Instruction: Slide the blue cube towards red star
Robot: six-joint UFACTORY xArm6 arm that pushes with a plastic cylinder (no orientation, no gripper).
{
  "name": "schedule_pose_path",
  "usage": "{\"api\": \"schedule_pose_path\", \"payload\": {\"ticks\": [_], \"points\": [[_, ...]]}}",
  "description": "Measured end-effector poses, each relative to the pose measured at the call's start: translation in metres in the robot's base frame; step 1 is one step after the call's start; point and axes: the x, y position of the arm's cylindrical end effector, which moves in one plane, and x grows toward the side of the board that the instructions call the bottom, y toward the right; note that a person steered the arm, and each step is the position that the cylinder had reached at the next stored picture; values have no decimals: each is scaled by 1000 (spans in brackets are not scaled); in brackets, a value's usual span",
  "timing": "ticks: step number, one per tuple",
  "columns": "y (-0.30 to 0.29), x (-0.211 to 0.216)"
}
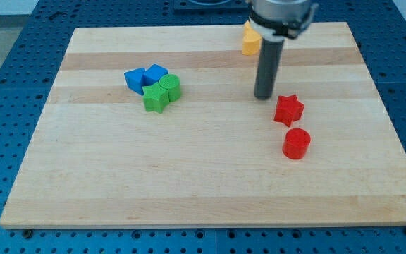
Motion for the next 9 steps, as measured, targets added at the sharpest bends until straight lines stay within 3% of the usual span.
{"api": "schedule_pose_path", "payload": {"ticks": [1,2,7,8,9], "points": [[-60,-39],[-132,-39],[-262,49],[-311,35],[-318,20]]}}
